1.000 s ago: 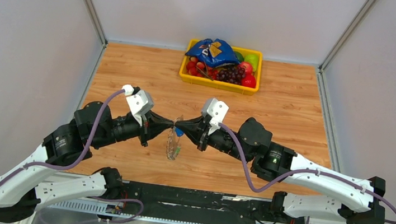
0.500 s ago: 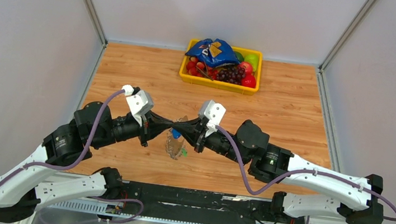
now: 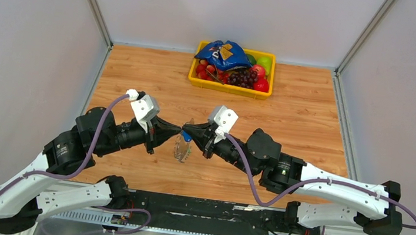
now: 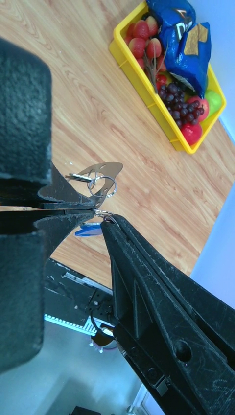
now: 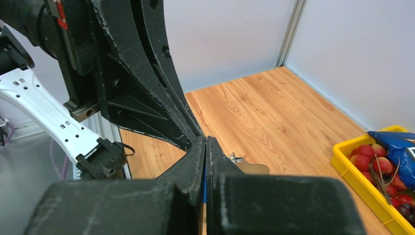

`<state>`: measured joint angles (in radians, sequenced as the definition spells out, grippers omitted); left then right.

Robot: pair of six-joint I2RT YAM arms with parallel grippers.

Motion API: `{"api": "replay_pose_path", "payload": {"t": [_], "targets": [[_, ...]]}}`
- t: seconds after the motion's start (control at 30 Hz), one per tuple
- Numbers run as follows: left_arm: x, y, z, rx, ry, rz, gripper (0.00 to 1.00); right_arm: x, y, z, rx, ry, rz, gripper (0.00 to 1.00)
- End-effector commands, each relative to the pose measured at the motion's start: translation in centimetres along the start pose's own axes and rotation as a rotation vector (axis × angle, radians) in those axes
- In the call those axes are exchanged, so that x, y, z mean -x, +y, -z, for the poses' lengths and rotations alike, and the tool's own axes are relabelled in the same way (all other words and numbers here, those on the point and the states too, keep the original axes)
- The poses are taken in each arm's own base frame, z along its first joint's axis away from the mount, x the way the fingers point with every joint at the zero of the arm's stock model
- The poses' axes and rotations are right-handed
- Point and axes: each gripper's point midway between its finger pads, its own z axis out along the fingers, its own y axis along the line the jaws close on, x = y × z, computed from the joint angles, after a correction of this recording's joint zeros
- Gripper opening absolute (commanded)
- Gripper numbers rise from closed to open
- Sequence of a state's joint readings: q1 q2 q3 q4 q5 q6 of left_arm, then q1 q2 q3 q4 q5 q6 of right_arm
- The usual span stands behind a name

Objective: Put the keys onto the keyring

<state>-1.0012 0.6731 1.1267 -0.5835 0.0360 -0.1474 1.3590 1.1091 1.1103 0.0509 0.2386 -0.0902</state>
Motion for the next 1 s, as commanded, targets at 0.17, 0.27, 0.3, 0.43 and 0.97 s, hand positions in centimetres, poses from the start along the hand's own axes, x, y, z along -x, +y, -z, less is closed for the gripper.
{"api": "replay_pose_path", "payload": {"t": [0.17, 0.27, 0.3, 0.43, 0.97], "targets": [[3.0, -0.5, 1.1, -0.022, -0.107, -0.005, 0.0, 1.9, -1.7, 0.0, -0.115, -0.05, 0.0, 0.0], [3.0, -0.6, 1.2, -0.027, -0.108, -0.007, 0.0, 1.8, -2.4, 0.5, -0.152, -0.05, -0.016, 0.0], [2.9, -0.6, 1.1, -0.027, -0.106, -0.008, 0.0, 1.8, -2.7, 0.7, -0.166, -0.052, -0.026, 0.01], [2.9, -0.8, 1.2, -0.036, -0.111, -0.009, 0.0, 1.6, -2.9, 1.1, -0.179, -0.054, -0.061, 0.04], [4.6, -2.3, 2.6, -0.116, -0.216, 0.004, 0.0, 1.1, -0.5, 2.8, -0.039, -0.062, -0.166, 0.18]]}}
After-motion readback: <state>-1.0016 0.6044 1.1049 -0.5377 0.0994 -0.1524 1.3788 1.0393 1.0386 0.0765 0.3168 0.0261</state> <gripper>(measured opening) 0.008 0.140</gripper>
